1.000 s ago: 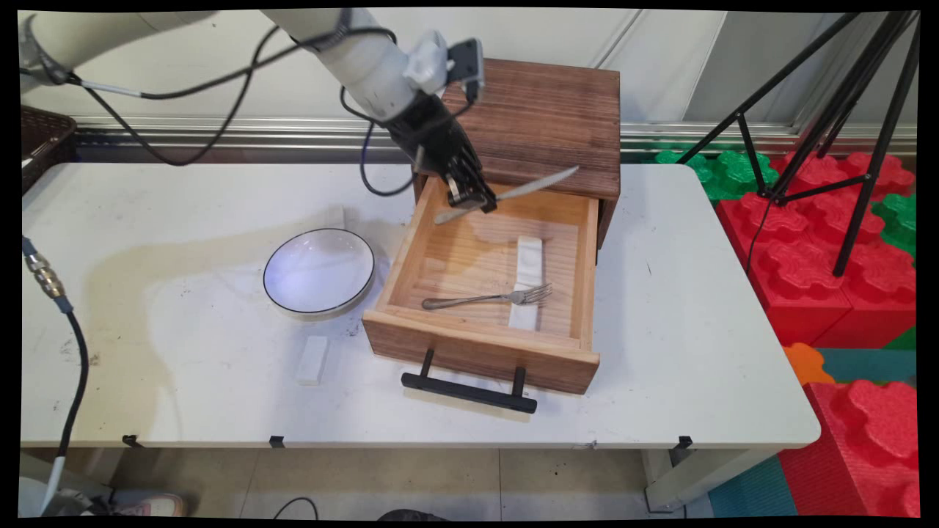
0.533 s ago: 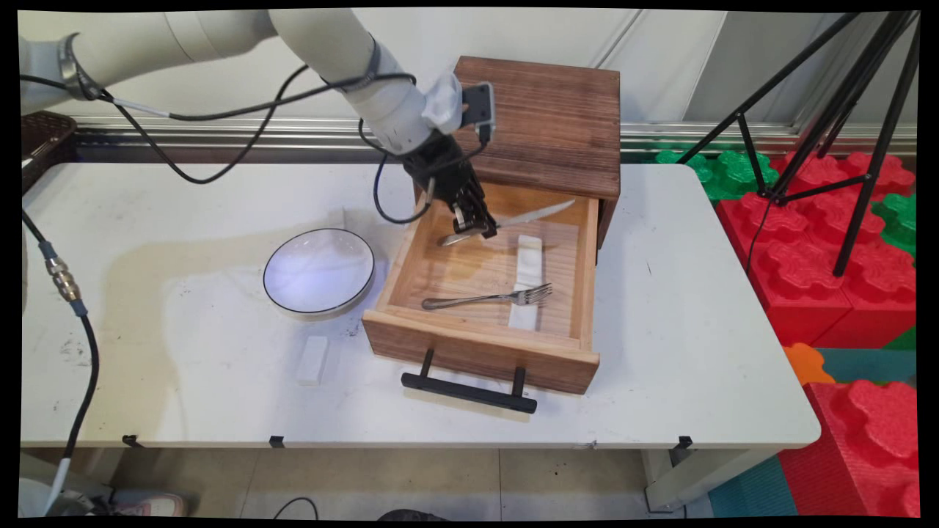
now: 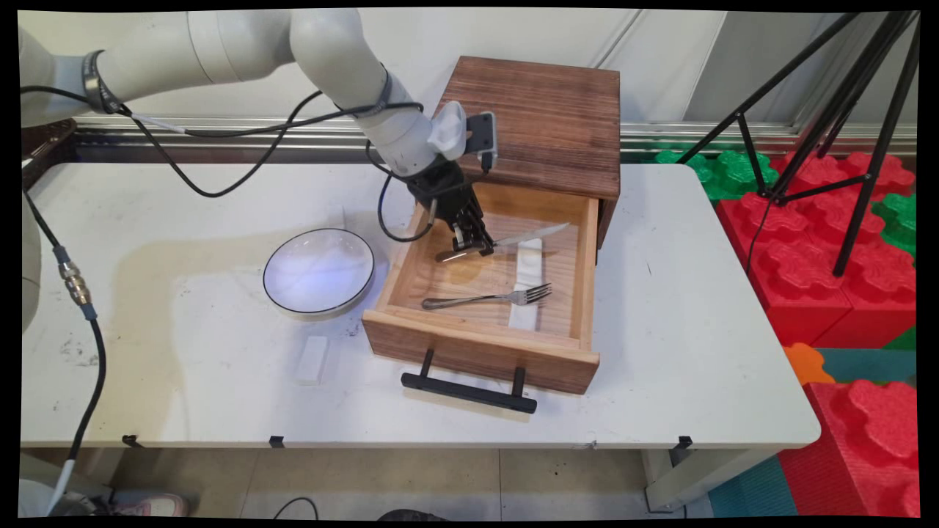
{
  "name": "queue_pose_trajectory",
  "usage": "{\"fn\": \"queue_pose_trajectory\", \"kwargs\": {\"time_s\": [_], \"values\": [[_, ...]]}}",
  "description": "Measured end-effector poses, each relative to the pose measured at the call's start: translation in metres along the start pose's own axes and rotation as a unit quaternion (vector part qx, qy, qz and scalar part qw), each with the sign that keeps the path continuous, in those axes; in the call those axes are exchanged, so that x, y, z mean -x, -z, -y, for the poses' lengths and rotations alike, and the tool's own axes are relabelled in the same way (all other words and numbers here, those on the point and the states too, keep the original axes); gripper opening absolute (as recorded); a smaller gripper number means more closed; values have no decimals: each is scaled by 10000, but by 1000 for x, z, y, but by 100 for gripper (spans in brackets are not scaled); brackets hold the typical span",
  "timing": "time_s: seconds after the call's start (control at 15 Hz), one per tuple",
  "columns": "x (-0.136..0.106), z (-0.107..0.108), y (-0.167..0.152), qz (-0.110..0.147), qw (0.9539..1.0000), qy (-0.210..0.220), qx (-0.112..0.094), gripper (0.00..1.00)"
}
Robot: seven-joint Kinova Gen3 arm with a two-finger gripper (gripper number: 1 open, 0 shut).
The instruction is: Place the picked object into the drawer
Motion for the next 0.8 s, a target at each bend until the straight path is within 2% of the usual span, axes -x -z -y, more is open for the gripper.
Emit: {"fn": "queue_pose_trajectory", "kwargs": {"time_s": [0.53,0.6,0.8], "values": [[5,2,-23,44,10000,-9,59,0],[5,2,-26,34,10000,-10,75,100],[4,2,-30,17,10000,-21,96,100]]}}
